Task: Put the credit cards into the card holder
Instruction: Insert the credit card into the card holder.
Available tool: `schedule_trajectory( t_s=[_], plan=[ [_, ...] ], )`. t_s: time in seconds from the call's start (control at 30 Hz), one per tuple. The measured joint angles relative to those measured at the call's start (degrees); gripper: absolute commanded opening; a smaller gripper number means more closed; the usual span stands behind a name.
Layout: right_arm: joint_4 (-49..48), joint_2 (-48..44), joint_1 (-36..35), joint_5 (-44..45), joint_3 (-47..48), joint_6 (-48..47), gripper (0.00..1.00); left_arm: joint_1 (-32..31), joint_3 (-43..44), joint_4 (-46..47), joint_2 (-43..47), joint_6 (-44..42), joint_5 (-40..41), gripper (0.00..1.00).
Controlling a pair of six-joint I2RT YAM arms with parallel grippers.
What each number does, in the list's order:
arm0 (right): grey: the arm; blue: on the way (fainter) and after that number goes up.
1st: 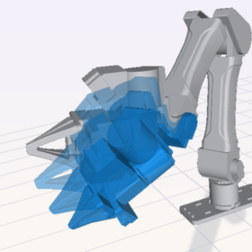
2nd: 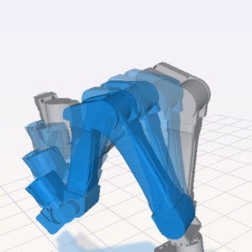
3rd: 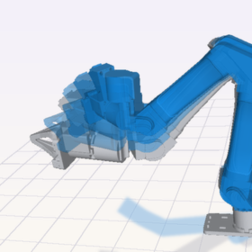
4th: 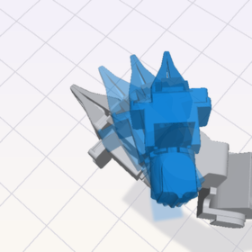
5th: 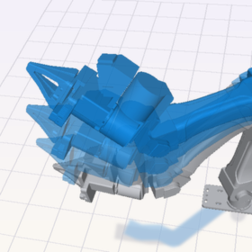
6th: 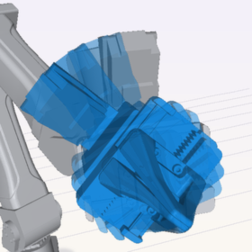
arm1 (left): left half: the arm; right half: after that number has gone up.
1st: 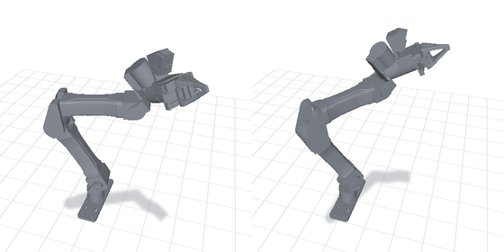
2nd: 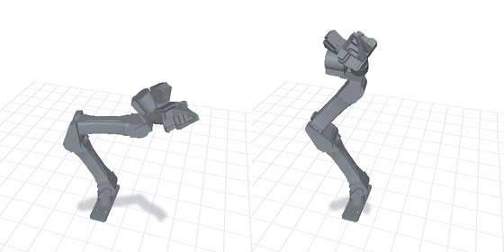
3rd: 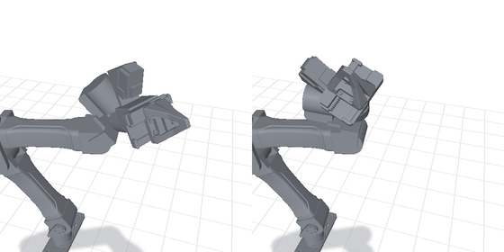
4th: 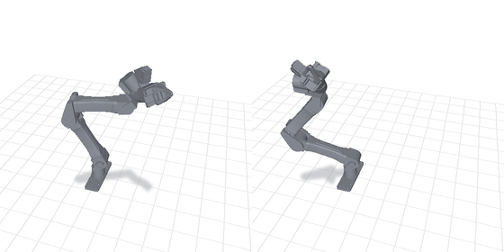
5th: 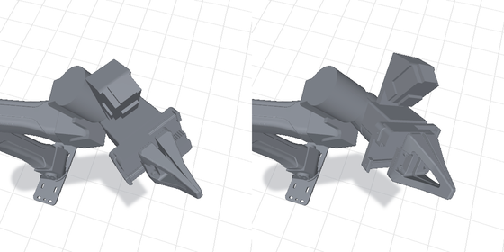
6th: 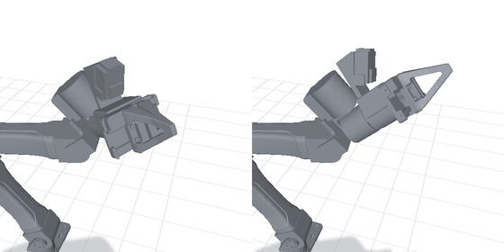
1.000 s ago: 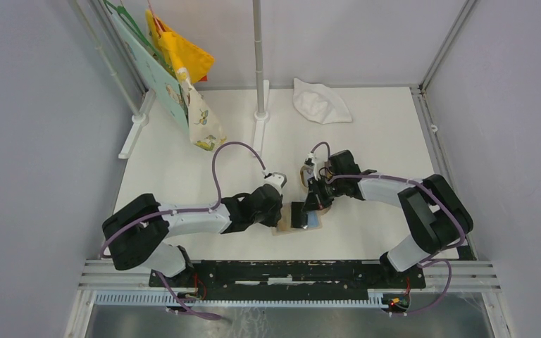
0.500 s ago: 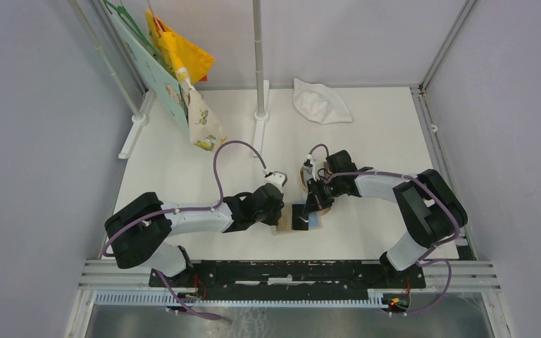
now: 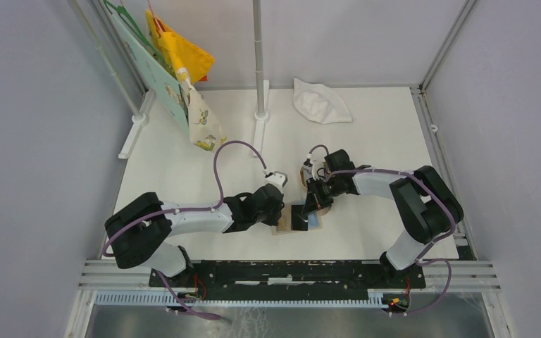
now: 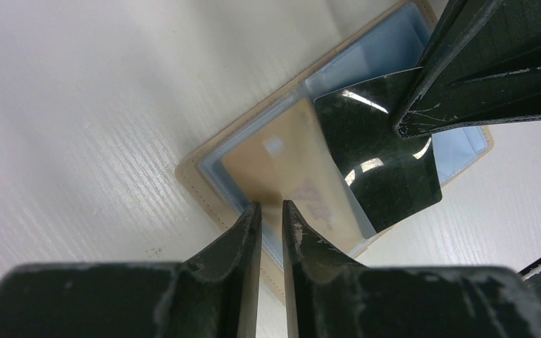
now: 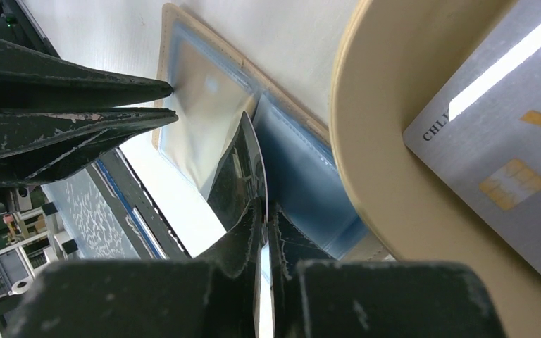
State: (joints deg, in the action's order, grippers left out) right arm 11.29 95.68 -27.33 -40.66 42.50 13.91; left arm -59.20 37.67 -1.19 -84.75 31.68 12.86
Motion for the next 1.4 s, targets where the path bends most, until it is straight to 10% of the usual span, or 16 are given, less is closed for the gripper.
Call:
schedule_trajectory(
  t_s=[1.4],
  plan=[
    [1.2,1.6,-0.7,0.0,1.7,1.9,0.16,-0.6,-0.1,0.6,1.1,-3.3,0.5,0.24]
  ],
)
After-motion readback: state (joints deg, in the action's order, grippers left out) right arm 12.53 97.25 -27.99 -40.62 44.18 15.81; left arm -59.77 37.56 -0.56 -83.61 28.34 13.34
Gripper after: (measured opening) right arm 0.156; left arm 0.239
